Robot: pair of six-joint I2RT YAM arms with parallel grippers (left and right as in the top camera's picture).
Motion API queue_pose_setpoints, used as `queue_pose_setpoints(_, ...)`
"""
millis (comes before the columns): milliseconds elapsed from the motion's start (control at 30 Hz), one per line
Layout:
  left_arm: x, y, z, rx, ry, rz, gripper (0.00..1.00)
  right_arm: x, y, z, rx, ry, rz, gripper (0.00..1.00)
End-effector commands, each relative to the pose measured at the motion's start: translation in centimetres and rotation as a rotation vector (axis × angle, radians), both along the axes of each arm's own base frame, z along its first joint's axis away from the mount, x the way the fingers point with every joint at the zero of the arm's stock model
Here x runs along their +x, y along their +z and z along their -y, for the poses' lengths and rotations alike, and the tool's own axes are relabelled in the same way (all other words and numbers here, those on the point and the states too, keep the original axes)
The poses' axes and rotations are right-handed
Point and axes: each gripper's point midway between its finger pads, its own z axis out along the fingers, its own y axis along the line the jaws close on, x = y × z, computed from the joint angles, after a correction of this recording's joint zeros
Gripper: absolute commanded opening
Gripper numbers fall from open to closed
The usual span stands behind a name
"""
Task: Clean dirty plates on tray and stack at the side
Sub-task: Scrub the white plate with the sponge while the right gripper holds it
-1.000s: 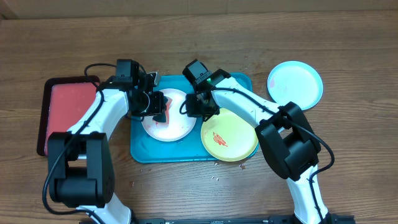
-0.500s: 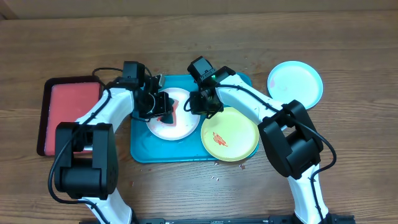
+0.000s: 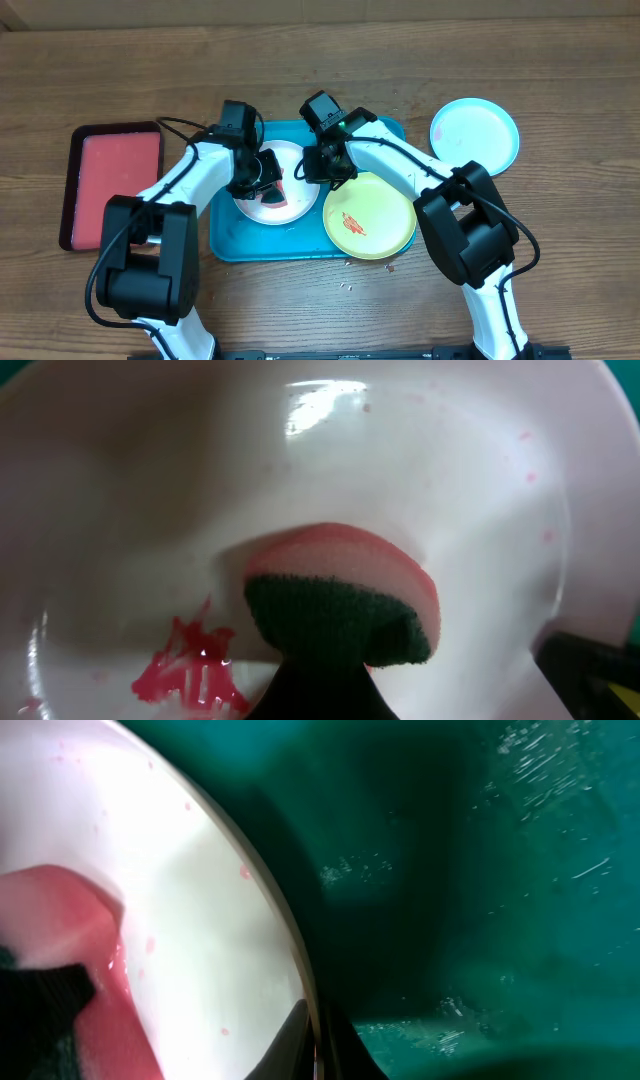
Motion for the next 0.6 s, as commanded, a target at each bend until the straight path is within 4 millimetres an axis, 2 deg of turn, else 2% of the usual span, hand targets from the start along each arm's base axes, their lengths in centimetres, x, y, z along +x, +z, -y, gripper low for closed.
queue_pose_setpoints(0,-0.1,-1.0,-4.1,0.259,0.123,0.005,0.04,-0.1,-1.0,1.0,-0.053,-0.001,0.001,0.04)
queue_pose_setpoints(167,-0.6,-0.9,-6.2,0.384,0.058,-0.005,0.04,-0.4,-1.1,1.2,-0.062,-0.001,-0.01,0.04)
queue_pose_setpoints(267,-0.9,0.0,-8.4,0.515,0.047,-0.016,0.04,-0.5,-1.1,1.2,-0.063,-0.001,-0.013,0.04)
queue_pose_setpoints(333,-0.6,0.7,-8.8,0.548,0.027,-0.013,0.04,-0.4,-1.1,1.2,-0.062,-0.001,-0.011,0.04)
queue_pose_setpoints(433,0.4,0.9,-5.4,0.378,-0.115,0.004,0.04,-0.3,-1.1,1.1,-0.058,-0.001,-0.005,0.04)
queue_pose_setpoints(567,0.9,1.0,-0.3,0.093,-0.167,0.034,0.04,-0.2,-1.1,1.0,-0.056,-0.001,-0.003,0.04)
